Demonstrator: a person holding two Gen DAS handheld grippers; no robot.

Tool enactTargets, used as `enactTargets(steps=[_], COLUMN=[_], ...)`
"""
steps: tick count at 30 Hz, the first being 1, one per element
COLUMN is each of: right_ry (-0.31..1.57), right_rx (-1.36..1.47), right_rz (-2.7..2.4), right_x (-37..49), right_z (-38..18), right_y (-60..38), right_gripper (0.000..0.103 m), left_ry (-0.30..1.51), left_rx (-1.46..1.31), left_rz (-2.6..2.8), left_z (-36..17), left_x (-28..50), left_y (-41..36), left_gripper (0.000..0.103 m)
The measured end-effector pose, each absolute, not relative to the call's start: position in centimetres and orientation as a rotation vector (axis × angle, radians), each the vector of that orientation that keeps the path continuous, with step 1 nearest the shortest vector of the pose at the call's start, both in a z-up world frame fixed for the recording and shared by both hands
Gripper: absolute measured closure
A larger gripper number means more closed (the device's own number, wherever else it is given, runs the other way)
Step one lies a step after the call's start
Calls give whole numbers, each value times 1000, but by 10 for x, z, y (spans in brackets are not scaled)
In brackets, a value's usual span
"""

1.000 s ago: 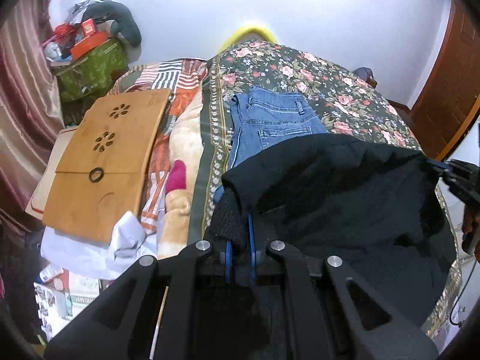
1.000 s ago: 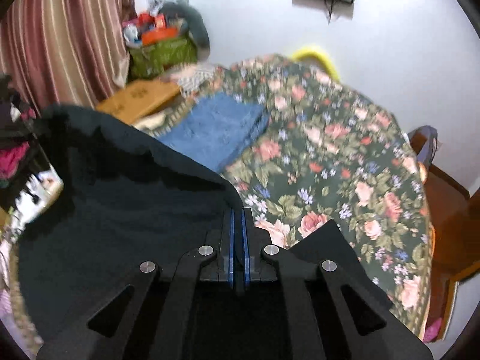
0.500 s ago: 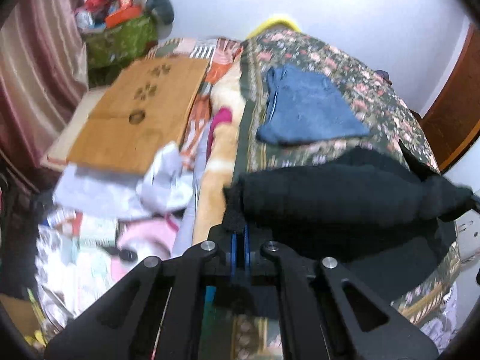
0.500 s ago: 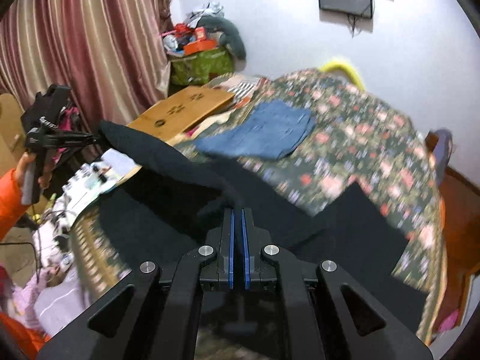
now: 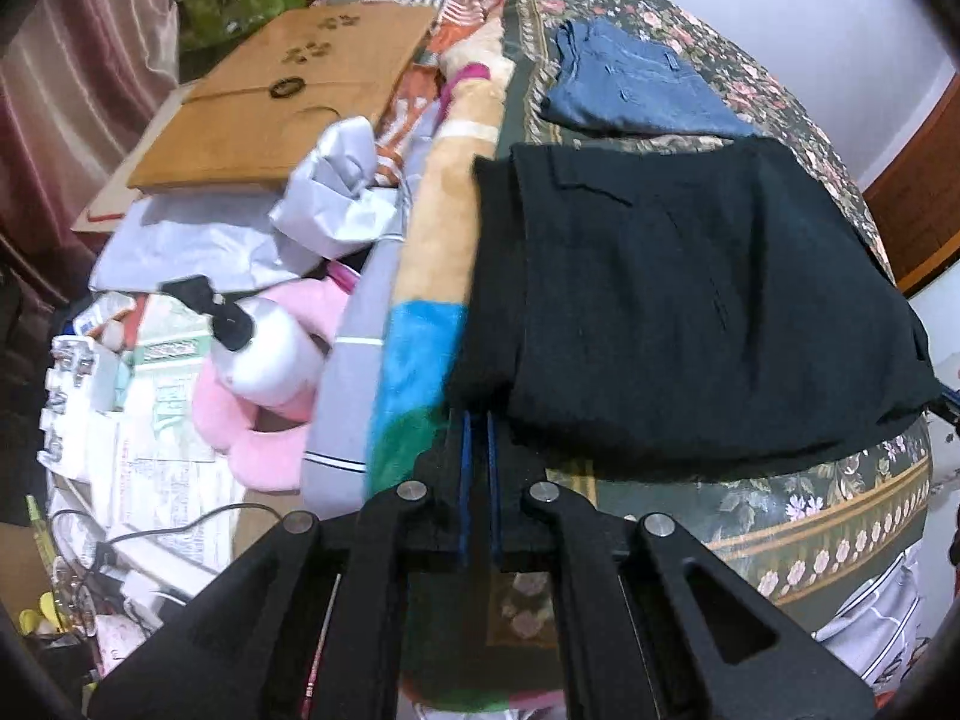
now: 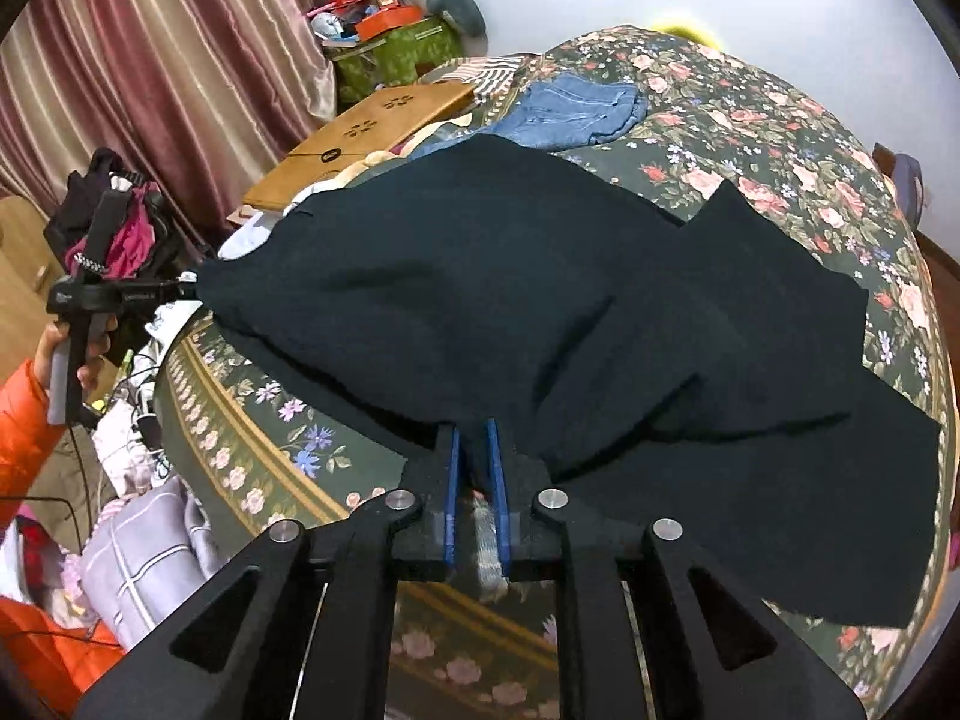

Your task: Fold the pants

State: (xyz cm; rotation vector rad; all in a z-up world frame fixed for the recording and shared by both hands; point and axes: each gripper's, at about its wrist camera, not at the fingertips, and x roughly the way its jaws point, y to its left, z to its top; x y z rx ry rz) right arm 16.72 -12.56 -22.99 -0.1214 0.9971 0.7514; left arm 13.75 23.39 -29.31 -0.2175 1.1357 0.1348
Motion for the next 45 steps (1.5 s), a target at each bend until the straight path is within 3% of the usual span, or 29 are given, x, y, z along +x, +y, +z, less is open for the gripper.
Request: enactTargets(steps=[4,6,8,9,11,20,32,45], right_ry=[976,942,896,887,872,889,992,1084], right_rx=[-115,-128,-106,-97,-72,8,25,25], right_rz=[735,692,651,636,597,507,468,514], right_x=[167,168,173,176,187,251,351,404], right_z=[-213,-203,-192,-189,-182,-187,-241,-296], right_y=[-138,-145,-158,-162,-172,-189,-174,-150], right_gripper=[87,78,67,66,65,64,64,64], left_ry=[1061,1026,990,975,941,932,1028,1080], left_rx=[-164,-127,-108,-104,-109,-155,-45,14], left_rz=[185,220,223,220,212,64,-44,-56], left_z=[-259,-241,-225,-219,-208,-197,-253,-298], left_x=[137,142,152,158,173,268,357,376], left_y=[237,235,228,224,212,143,81,72], left_gripper=[96,88,73,67,45,22,19,19])
